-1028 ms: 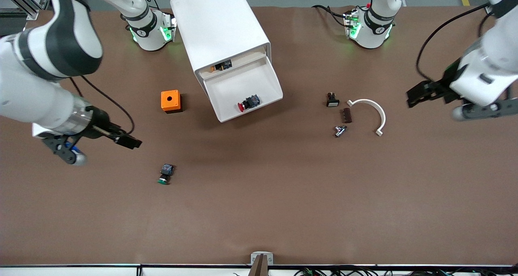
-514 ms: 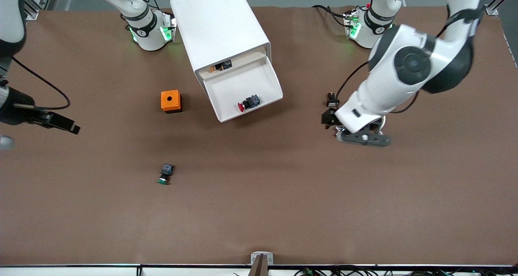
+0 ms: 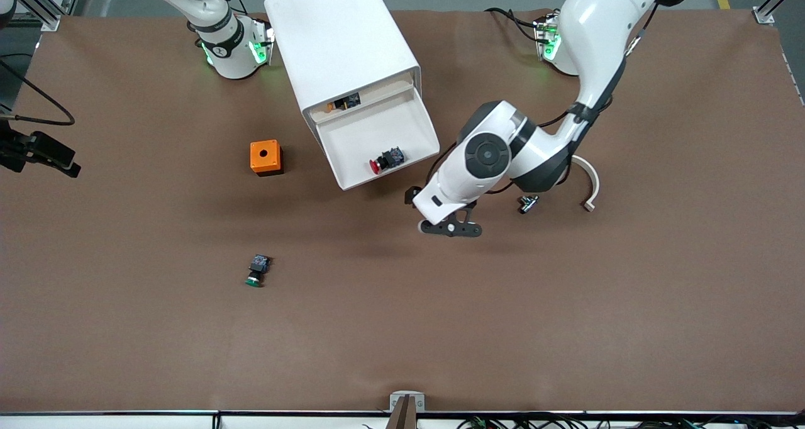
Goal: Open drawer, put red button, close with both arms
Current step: 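Push the drawer shut with the left gripper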
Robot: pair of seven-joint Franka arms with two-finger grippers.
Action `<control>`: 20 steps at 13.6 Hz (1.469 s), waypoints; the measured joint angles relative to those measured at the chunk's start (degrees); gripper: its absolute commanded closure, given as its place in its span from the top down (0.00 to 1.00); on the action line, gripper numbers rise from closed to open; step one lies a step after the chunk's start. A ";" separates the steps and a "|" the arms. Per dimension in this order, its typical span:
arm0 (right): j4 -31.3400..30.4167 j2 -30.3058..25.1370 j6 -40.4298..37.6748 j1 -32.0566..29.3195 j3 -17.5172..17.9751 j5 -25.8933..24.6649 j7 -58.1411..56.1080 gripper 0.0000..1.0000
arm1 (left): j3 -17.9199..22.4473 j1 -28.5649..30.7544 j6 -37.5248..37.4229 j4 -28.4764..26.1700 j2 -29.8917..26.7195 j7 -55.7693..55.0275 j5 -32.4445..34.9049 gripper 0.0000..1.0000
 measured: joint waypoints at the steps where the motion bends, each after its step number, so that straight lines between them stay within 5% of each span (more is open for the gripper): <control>1: -0.80 -0.52 0.65 0.01 0.15 -0.18 -0.02 1.00 | -0.01 -0.69 -0.04 0.57 0.62 -2.15 0.00 1.00; 11: -1.45 -1.20 1.93 -0.16 1.35 -0.50 -0.06 1.00 | -1.05 -8.44 -10.74 1.13 0.73 -13.45 -0.06 1.00; 20: -1.44 -1.36 1.92 -0.43 1.25 -0.51 -0.06 1.00 | -1.54 -15.95 -11.91 1.02 1.56 -20.73 -6.83 1.00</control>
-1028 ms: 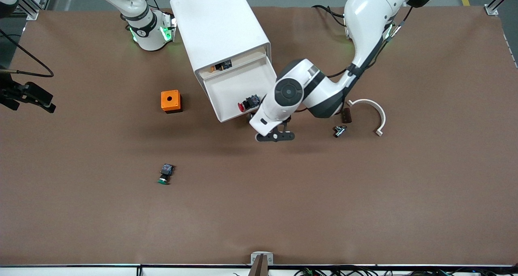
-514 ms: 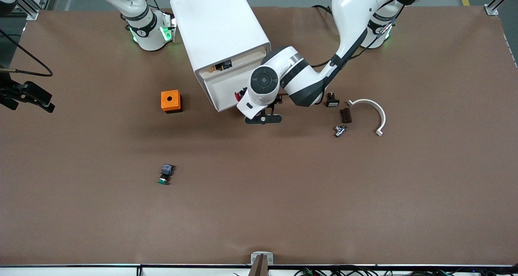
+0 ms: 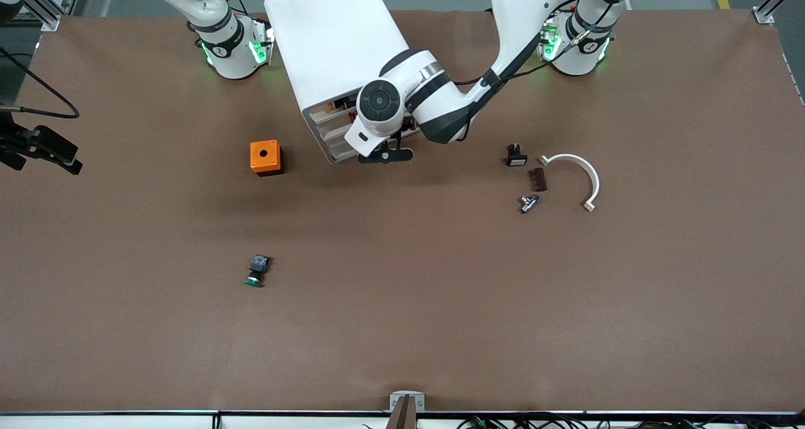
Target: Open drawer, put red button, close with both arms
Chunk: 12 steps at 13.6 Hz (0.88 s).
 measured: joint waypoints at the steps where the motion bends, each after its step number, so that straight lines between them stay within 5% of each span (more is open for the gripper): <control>1: 0.00 0.00 -0.01 0.00 -0.01 0.00 0.00 1.00 | 0.02 -0.30 0.00 0.00 0.09 -0.59 -0.13 1.00; 7: 0.01 -0.02 -0.02 -0.02 -0.03 0.00 0.00 1.00 | 0.50 1.75 0.04 0.72 -0.33 -1.89 -0.38 1.00; 12: 0.02 -0.03 -0.04 -0.07 -0.04 0.00 0.00 1.00 | 1.00 21.16 -7.21 3.08 -10.27 -0.22 -0.05 1.00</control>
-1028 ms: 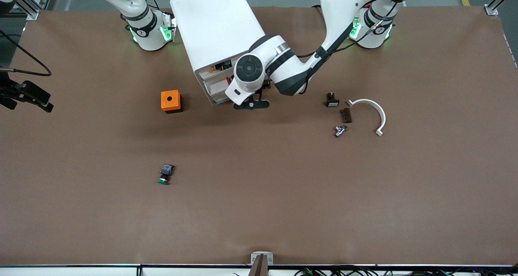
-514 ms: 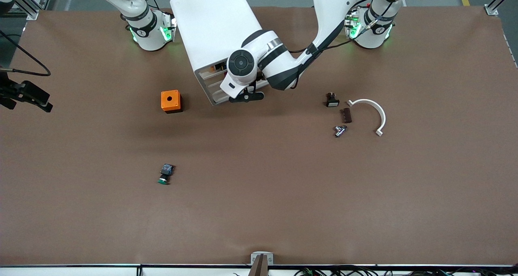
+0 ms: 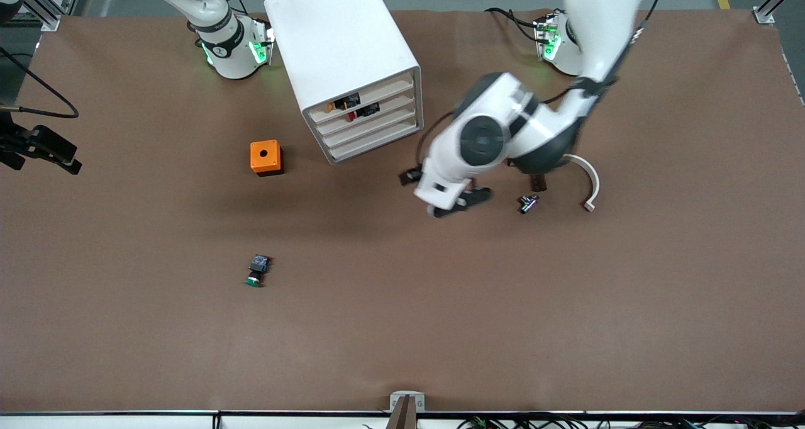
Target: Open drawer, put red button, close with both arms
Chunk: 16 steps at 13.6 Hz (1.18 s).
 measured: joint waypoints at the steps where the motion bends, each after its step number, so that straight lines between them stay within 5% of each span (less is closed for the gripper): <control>1: 0.00 0.00 -0.02 0.00 0.01 0.00 0.00 1.00 | 0.00 4.09 -2.50 0.16 -3.02 1.73 0.90 1.00; 10: 0.01 -0.07 -0.25 -0.02 0.01 0.00 0.00 1.00 | 0.31 25.35 -16.13 -0.28 -20.21 32.37 7.91 1.00; 13: 0.01 -0.10 -0.30 -0.02 0.03 0.00 -0.04 1.00 | 4.78 24.82 -18.39 -1.61 -24.17 39.33 7.96 1.00; 16: 0.01 -0.12 -0.38 -0.02 0.03 0.00 -0.05 1.00 | 14.13 17.58 -19.07 -6.23 -30.10 44.15 7.96 1.00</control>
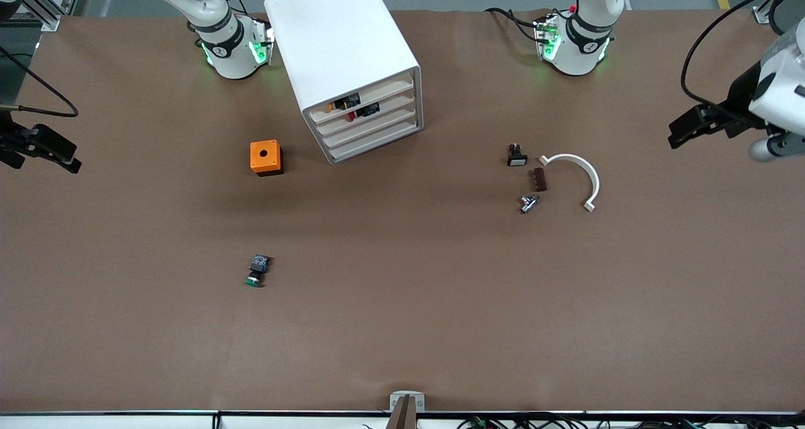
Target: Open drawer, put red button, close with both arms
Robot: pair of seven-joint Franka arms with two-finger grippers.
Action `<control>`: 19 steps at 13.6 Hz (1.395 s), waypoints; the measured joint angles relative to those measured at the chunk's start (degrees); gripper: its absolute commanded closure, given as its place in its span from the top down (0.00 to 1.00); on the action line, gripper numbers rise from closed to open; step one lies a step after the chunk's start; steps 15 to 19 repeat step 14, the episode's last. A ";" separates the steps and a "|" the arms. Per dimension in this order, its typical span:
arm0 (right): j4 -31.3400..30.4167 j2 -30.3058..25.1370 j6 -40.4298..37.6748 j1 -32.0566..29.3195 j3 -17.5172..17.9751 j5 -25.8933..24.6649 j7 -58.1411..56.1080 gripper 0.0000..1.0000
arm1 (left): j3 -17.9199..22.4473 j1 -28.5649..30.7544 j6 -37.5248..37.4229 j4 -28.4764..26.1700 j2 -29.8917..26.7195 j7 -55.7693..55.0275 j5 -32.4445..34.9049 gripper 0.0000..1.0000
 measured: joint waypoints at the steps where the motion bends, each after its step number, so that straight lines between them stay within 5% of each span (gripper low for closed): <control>1: 0.00 0.00 -0.02 0.00 0.00 0.00 0.00 1.00 | 3.22 -2.74 -0.04 -1.91 -1.97 1.73 0.00 1.00; 3: 0.00 -0.01 -0.06 0.00 0.00 0.00 -0.01 1.00 | 7.01 -6.32 -0.05 -5.86 -5.53 3.61 -0.01 1.00; 7: 0.00 -0.02 -0.11 0.00 -0.01 0.00 -0.02 1.00 | 7.22 -8.60 1.34 -10.57 -9.30 3.80 -0.01 1.00; 19: 0.00 -0.02 -0.11 -0.05 -0.02 0.00 -0.03 1.00 | 6.04 -8.58 2.02 -9.97 -9.32 3.80 -0.02 1.00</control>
